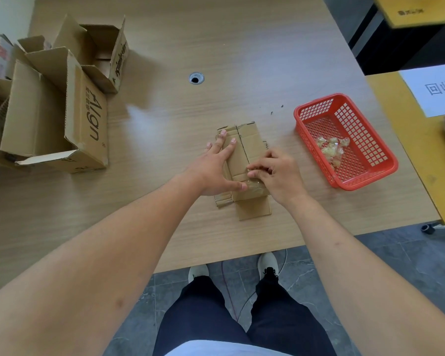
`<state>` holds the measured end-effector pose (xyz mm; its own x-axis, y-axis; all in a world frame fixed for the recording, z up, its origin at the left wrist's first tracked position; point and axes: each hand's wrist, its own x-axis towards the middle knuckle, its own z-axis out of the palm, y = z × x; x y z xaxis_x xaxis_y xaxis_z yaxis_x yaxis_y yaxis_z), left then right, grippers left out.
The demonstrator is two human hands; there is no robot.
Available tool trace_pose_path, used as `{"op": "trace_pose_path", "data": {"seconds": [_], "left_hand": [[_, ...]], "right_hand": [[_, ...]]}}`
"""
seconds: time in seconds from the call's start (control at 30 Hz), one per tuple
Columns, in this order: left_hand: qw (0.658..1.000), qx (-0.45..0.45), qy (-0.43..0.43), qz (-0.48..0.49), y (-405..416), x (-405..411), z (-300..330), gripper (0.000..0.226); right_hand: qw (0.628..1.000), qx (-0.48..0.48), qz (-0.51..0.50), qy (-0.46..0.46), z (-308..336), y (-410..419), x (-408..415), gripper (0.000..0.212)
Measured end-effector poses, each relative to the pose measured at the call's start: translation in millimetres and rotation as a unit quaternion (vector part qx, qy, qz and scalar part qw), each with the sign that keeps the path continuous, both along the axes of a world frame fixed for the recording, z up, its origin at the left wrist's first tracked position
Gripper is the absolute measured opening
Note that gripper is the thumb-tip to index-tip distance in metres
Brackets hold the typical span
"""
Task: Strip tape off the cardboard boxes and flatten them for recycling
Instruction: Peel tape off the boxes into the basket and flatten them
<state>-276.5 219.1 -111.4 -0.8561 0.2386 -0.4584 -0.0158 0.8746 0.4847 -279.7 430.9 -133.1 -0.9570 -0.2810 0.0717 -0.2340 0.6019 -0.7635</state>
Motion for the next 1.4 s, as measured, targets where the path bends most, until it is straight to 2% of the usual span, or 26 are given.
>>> {"op": "trace_pose_path", "data": {"seconds": [0.1, 0.23, 0.3, 0.4, 0.47, 0.53, 0.73, 0.9, 0.97, 1.03, 1.13, 1.2, 1.27, 1.33, 1.4], "left_hand": [[1.000, 0.002, -0.002, 0.001, -1, 0, 1, 0.126], [1.000, -0.001, -0.003, -0.001, -1, 0, 1, 0.128], [1.000, -0.004, -0.005, -0.001, 0, -1, 2, 0.127], [1.000, -0.009, -0.004, -0.002, 2, 0, 5, 0.126], [1.000, -0.011, -0.004, -0.003, 2, 0, 6, 0.126], [1.000, -0.013, -0.002, -0.001, 2, 0, 7, 0.126], [0.999, -0.047, -0.001, 0.010, 9, 4, 5, 0.128], [0.992, -0.119, 0.044, 0.028, 23, 4, 8, 0.128], [0.981, -0.181, 0.071, 0.016, 33, 5, 8, 0.125], [0.973, -0.202, 0.115, -0.005, 38, 4, 11, 0.113], [0.964, -0.147, 0.184, -0.125, 37, -2, 15, 0.079], [0.965, -0.124, 0.141, -0.185, 33, -6, 14, 0.066], [0.970, -0.123, 0.088, -0.188, 30, -7, 10, 0.068], [0.967, -0.144, 0.082, -0.193, 29, -4, 5, 0.077], [0.963, -0.166, 0.084, -0.194, 30, -2, 3, 0.084]], "right_hand": [[1.000, 0.009, 0.017, 0.006, 2, 2, 5, 0.012], [0.997, -0.003, 0.048, -0.058, 9, 13, 1, 0.018], [0.998, -0.004, 0.031, -0.054, 10, 11, -1, 0.016], [1.000, -0.018, 0.002, -0.009, 10, 3, 4, 0.031], [0.999, -0.046, 0.002, -0.022, 11, 2, 9, 0.033], [0.999, -0.033, 0.009, -0.029, 9, 6, 7, 0.035], [0.998, 0.032, 0.040, -0.031, 14, 5, -3, 0.006], [0.998, 0.043, 0.009, -0.050, 15, 20, -1, 0.011], [0.998, 0.048, -0.021, -0.040, 16, 22, -5, 0.009], [0.997, 0.041, -0.057, -0.034, 21, 19, -9, 0.014], [0.994, 0.030, -0.098, -0.040, 25, 13, -16, 0.019], [0.995, 0.034, -0.082, -0.055, 22, 13, -20, 0.020], [0.995, 0.018, -0.040, -0.085, 18, 18, -21, 0.018], [0.995, 0.023, -0.002, -0.100, 15, 22, -21, 0.029], [0.996, 0.045, 0.017, -0.075, 14, 23, -22, 0.027]]}}
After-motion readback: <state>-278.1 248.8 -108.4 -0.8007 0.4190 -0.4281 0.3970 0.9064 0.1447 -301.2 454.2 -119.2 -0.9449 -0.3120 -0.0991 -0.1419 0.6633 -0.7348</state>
